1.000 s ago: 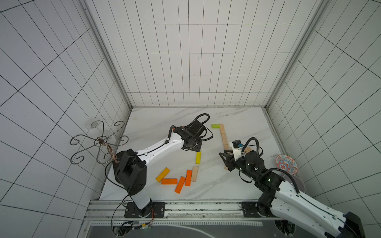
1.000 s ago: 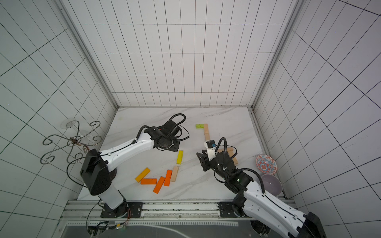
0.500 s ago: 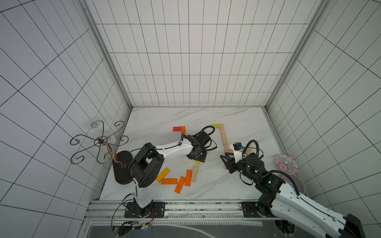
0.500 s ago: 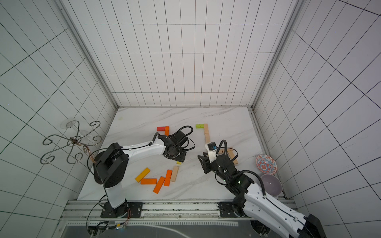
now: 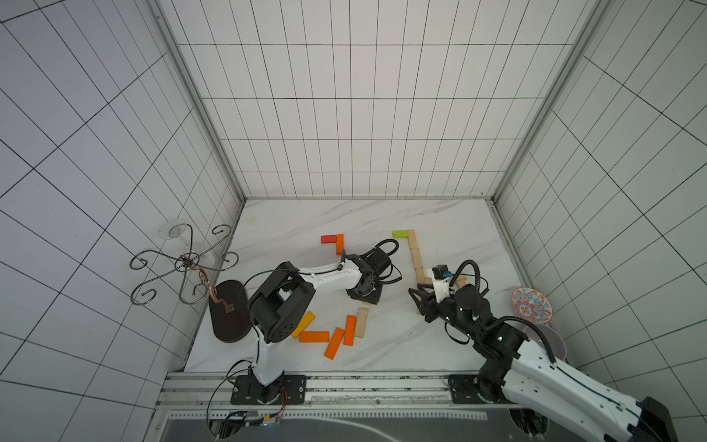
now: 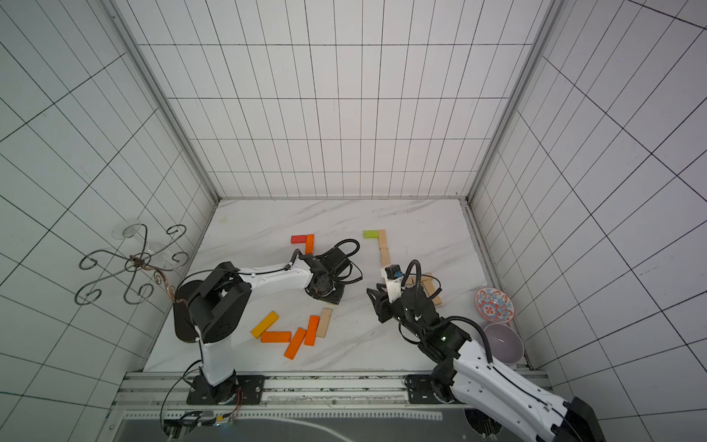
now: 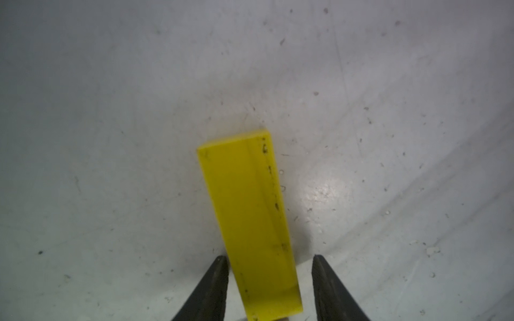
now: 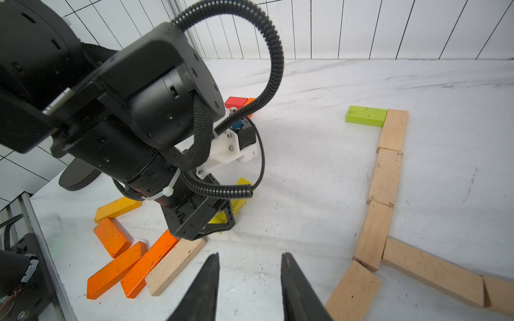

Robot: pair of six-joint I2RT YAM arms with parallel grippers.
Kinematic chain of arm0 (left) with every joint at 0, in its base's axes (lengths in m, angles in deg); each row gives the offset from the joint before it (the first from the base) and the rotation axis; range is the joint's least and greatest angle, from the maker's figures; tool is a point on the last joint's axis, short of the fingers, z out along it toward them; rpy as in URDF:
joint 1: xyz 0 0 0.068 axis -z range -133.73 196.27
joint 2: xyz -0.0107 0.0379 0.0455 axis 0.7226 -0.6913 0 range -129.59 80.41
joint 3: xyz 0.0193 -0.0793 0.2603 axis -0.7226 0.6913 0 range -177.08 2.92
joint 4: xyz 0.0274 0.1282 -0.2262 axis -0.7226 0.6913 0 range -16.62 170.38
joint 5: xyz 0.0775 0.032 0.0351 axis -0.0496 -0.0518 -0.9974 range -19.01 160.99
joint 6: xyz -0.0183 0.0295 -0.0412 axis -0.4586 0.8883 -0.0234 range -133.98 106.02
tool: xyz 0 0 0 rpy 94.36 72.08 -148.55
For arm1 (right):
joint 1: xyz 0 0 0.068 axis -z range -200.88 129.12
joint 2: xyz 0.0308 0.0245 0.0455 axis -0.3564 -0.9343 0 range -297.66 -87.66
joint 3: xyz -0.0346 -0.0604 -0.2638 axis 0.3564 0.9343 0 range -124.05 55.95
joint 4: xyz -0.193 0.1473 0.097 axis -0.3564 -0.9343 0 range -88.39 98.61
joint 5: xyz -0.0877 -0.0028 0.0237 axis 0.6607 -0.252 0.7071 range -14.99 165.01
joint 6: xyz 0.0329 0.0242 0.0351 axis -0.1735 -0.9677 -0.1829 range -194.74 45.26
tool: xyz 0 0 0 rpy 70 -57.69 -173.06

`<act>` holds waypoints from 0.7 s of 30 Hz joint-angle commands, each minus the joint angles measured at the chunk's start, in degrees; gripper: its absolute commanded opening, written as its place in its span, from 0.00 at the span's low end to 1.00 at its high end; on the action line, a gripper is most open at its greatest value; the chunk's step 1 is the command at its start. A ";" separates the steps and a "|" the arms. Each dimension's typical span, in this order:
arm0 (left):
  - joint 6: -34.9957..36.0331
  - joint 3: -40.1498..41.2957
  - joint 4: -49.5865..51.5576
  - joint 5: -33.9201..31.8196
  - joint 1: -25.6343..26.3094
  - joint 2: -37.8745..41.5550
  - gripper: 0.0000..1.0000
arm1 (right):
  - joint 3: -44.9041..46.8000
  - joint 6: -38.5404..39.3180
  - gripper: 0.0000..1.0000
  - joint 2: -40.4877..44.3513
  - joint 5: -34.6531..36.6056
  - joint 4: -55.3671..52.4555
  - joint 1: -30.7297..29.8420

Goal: Assemble a giraffe with building blocks
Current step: Move the building block to the center of the board.

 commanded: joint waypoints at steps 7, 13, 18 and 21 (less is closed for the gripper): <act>0.27 1.90 -0.36 -2.05 -5.42 -0.84 0.22 | 2.80 -0.76 0.38 -0.40 -0.07 1.05 -0.02; 1.62 3.73 0.74 -3.42 -11.66 1.62 0.22 | 2.71 -0.47 0.38 -1.70 -0.40 2.16 0.02; 2.10 3.07 1.02 -3.47 -14.97 0.68 0.25 | 2.29 -0.33 0.38 -2.85 -1.01 2.92 0.01; 1.94 1.60 1.85 -3.66 -15.52 -0.43 0.35 | 2.18 -0.07 0.38 -2.85 -1.02 2.92 -0.02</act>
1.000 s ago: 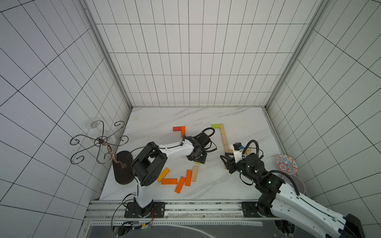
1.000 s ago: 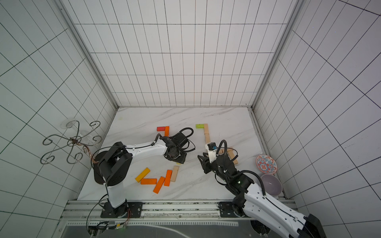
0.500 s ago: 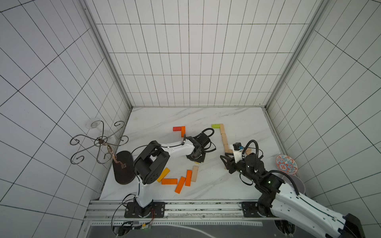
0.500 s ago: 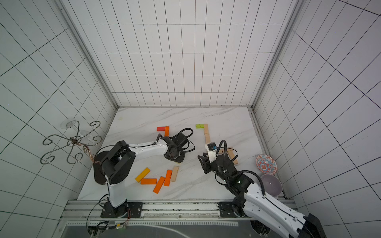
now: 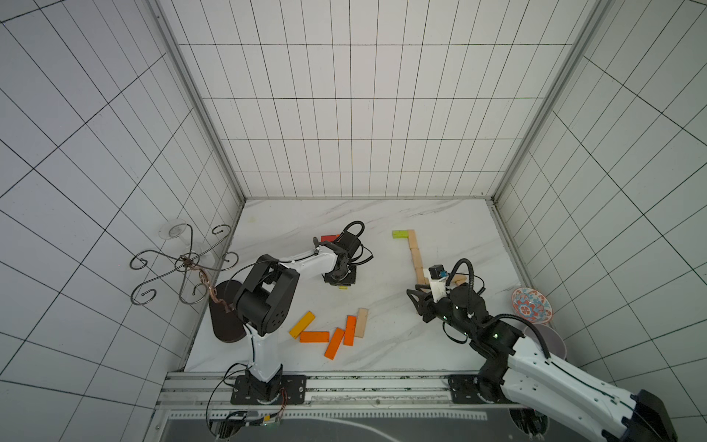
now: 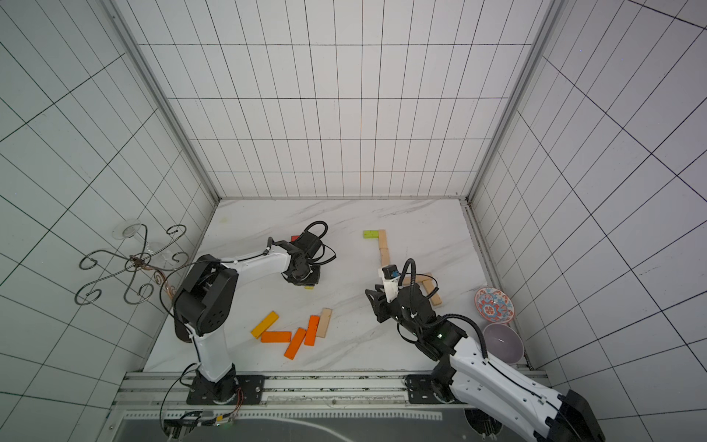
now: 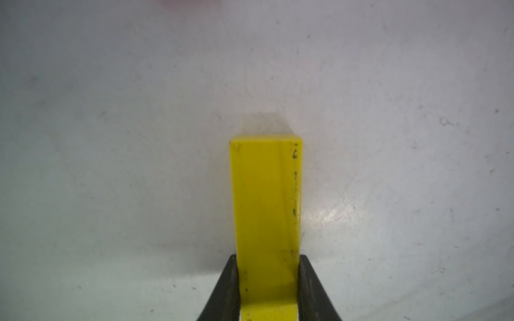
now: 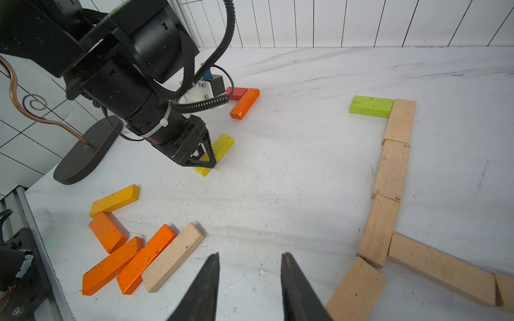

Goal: Assemble a giraffe with building blocks
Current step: Move the building block to the center of the board, then assemble the building block at the center of the board.

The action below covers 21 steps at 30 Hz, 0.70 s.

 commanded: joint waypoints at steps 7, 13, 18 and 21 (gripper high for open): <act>-0.19 -3.19 3.18 -2.25 -0.92 -2.71 0.57 | 2.18 0.43 0.38 0.36 -0.08 1.93 0.11; -0.15 -5.24 3.66 -1.86 -2.33 -4.30 0.41 | 2.36 0.62 0.38 -0.05 -0.18 2.29 0.07; 0.10 -7.10 4.06 -1.11 -3.53 -6.19 0.32 | 2.49 0.80 0.38 -0.29 -0.17 2.64 0.11; 0.03 -8.28 3.98 -0.28 -4.01 -7.38 0.33 | 2.53 0.88 0.38 -0.51 -0.10 2.86 0.11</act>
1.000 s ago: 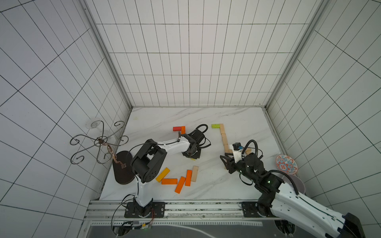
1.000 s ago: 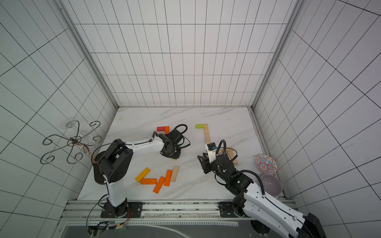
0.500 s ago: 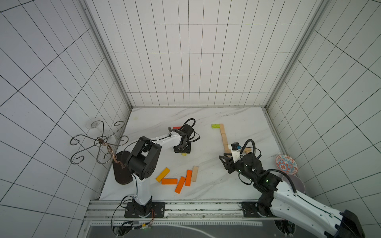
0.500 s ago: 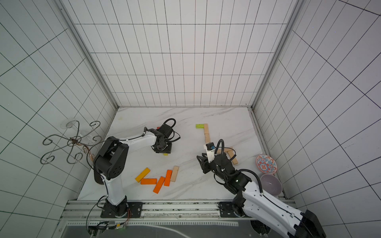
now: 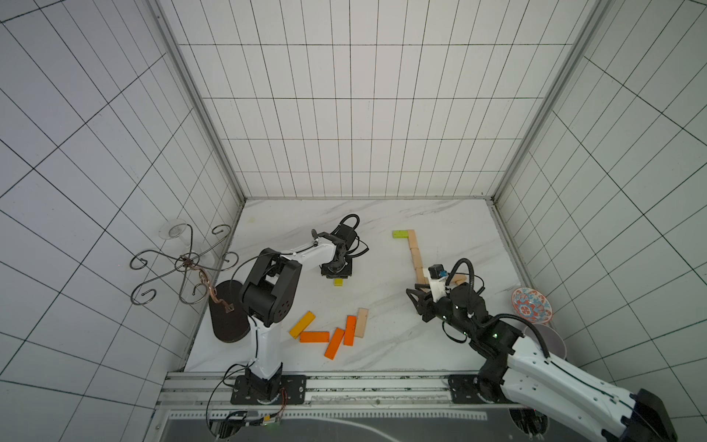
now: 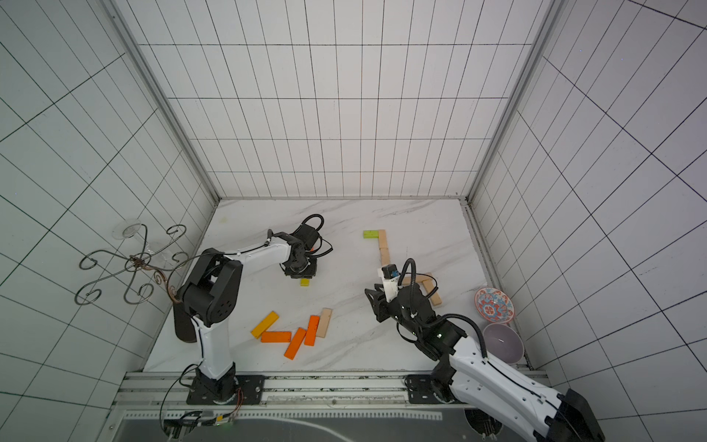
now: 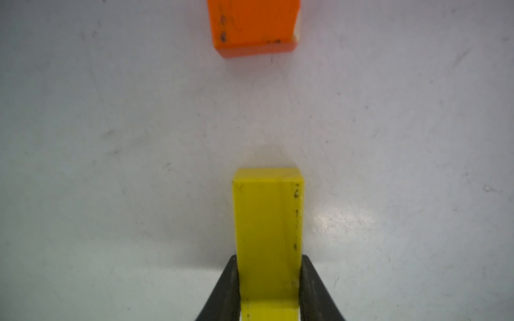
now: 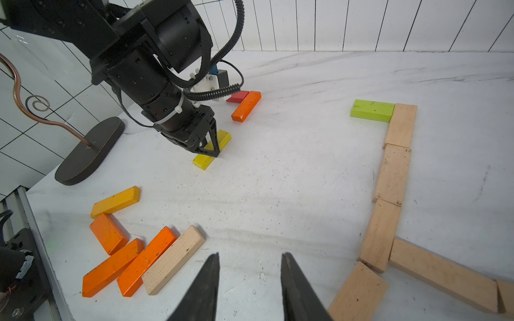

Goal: Assemble a giraffe with building blocks
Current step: Assemble the building block at the center of the board.

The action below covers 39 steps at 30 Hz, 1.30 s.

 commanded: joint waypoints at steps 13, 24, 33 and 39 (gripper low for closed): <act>-0.65 -5.68 0.68 1.83 -1.77 -6.88 0.29 | 2.62 0.96 0.38 -1.36 -0.03 2.87 0.18; -0.65 -8.40 1.51 1.55 -2.85 -9.12 0.29 | 2.71 1.41 0.38 -2.82 -0.30 3.96 0.28; -0.65 -9.61 1.55 1.54 -3.20 -10.54 0.35 | 2.80 1.52 0.38 -3.22 -0.38 4.42 0.46; -0.63 -9.24 1.31 1.44 -3.60 -10.46 0.38 | 3.15 1.24 0.38 -3.22 -0.65 4.58 0.55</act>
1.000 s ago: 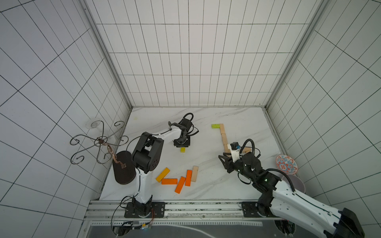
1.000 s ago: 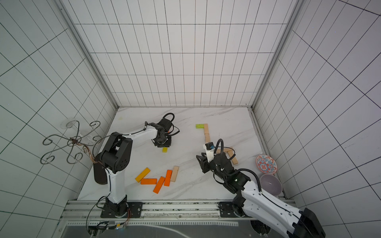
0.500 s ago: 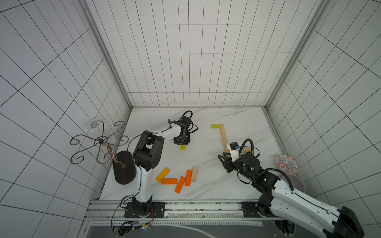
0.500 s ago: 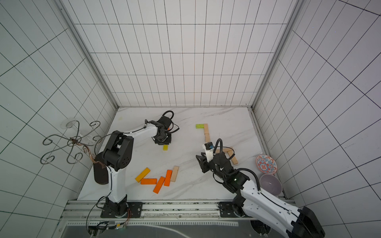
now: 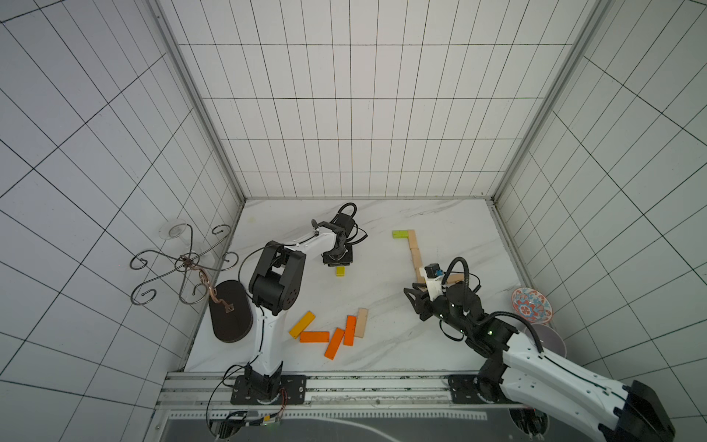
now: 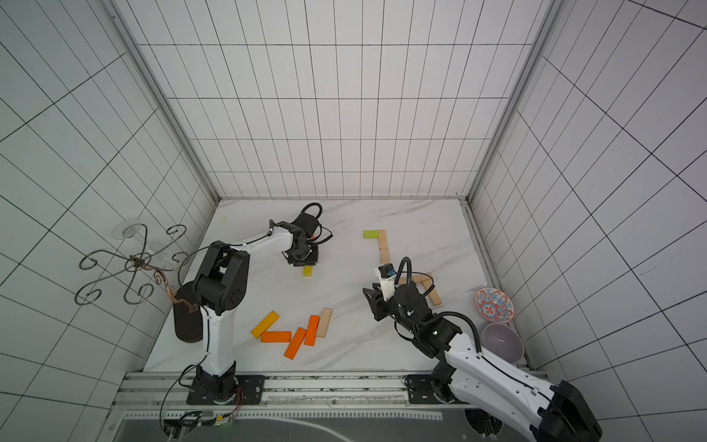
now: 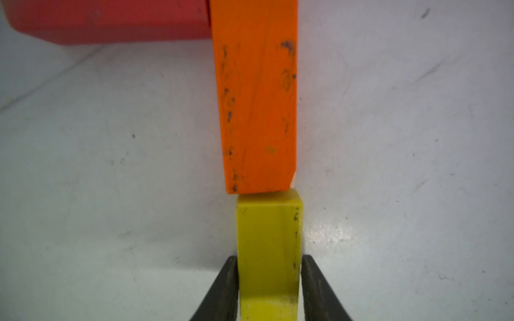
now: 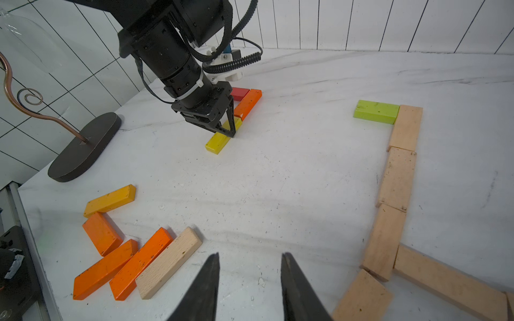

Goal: Assemble a giraffe with building blocks
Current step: Assemble the building block at the center of the board.

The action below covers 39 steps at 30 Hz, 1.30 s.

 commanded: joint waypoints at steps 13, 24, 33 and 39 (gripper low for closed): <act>-0.52 0.58 0.20 0.38 -0.80 -3.86 0.36 | 3.06 -0.03 0.38 -0.55 -0.69 2.25 0.52; -0.43 -0.12 0.53 0.27 -1.24 -3.55 0.36 | 3.24 -0.12 0.38 -0.69 -0.78 2.45 0.52; -0.34 -0.26 0.62 0.12 -1.58 -3.86 0.34 | 3.24 -0.29 0.38 -0.75 -1.05 2.49 0.52; -0.21 -0.65 0.90 0.07 -1.59 -3.61 0.45 | 3.15 -0.29 0.38 -1.08 -1.13 2.84 0.52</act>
